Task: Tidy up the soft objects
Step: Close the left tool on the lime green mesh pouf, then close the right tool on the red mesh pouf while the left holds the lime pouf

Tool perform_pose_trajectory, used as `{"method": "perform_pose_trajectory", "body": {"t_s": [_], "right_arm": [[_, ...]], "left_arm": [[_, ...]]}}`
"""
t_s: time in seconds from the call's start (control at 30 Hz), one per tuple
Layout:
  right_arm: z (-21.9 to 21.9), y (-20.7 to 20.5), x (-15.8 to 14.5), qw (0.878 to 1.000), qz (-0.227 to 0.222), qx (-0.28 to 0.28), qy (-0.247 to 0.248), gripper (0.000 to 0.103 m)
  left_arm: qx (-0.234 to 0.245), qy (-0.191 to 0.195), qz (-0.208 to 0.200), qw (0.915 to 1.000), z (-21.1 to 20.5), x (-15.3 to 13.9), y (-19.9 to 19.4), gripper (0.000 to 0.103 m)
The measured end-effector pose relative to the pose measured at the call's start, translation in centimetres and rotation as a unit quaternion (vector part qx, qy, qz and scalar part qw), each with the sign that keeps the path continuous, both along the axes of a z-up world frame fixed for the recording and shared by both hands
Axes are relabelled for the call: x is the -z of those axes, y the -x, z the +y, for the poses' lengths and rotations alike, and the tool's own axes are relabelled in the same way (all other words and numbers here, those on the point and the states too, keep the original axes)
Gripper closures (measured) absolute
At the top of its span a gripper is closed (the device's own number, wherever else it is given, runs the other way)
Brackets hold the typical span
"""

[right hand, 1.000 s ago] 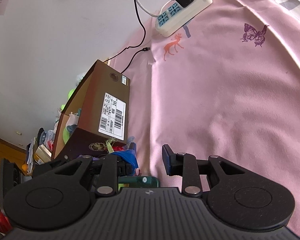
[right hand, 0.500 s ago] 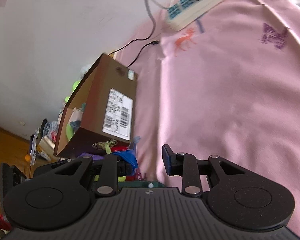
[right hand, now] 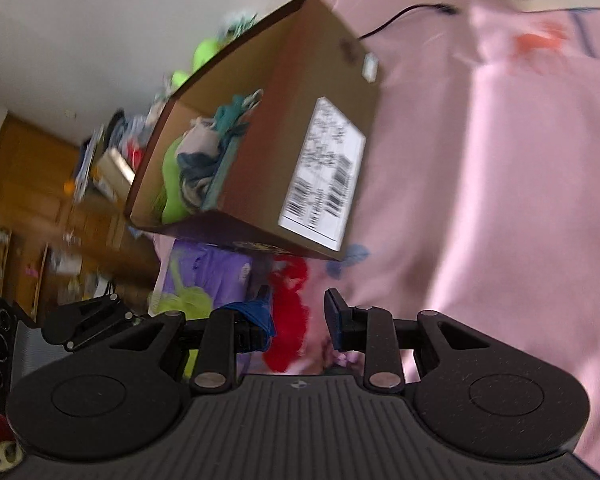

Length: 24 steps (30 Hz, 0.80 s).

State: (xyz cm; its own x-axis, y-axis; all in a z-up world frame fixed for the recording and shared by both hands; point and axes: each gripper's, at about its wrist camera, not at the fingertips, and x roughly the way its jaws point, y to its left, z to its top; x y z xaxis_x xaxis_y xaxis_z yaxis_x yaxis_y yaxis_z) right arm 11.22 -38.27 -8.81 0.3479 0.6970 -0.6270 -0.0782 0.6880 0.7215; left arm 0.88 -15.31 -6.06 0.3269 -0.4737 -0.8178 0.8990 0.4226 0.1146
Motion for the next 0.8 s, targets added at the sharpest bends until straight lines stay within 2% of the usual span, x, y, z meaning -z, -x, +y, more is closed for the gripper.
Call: {"method": "perform_pose_trajectory", "body": {"t_s": [0.1, 0.2, 0.37, 0.5, 0.7, 0.8], "right_arm": [[1.5, -1.7, -1.0, 0.999, 0.021, -0.031, 0.017, 0.091], [3.6, -3.0, -1.6, 0.996, 0.042, -0.062, 0.04, 0.091], [7.8, -3.9, -1.8, 0.986, 0.08, -0.094, 0.115, 0.091], [10.0, -4.2, -1.4, 0.977, 0.106, -0.073, 0.171, 0.091], [11.9, -4.3, -0.6, 0.961, 0.138, -0.017, 0.24, 0.091], [13.2, -4.3, -0.1, 0.955, 0.15, -0.007, 0.257, 0.091]], "left_arm": [[-0.047, 0.036, 0.02, 0.9981, 1.7, -0.9, -0.4, 0.043], [-0.102, 0.077, 0.048, 0.9906, 3.7, -1.5, -0.9, 0.042], [-0.17, 0.108, 0.05, 0.9783, 6.3, -2.5, -0.6, 0.044], [-0.199, 0.127, 0.044, 0.9708, 8.0, -3.4, 0.2, 0.044], [-0.204, 0.138, 0.038, 0.9684, 9.8, -3.9, 0.4, 0.044], [-0.203, 0.146, 0.043, 0.9671, 11.3, -3.8, 0.2, 0.044]]}}
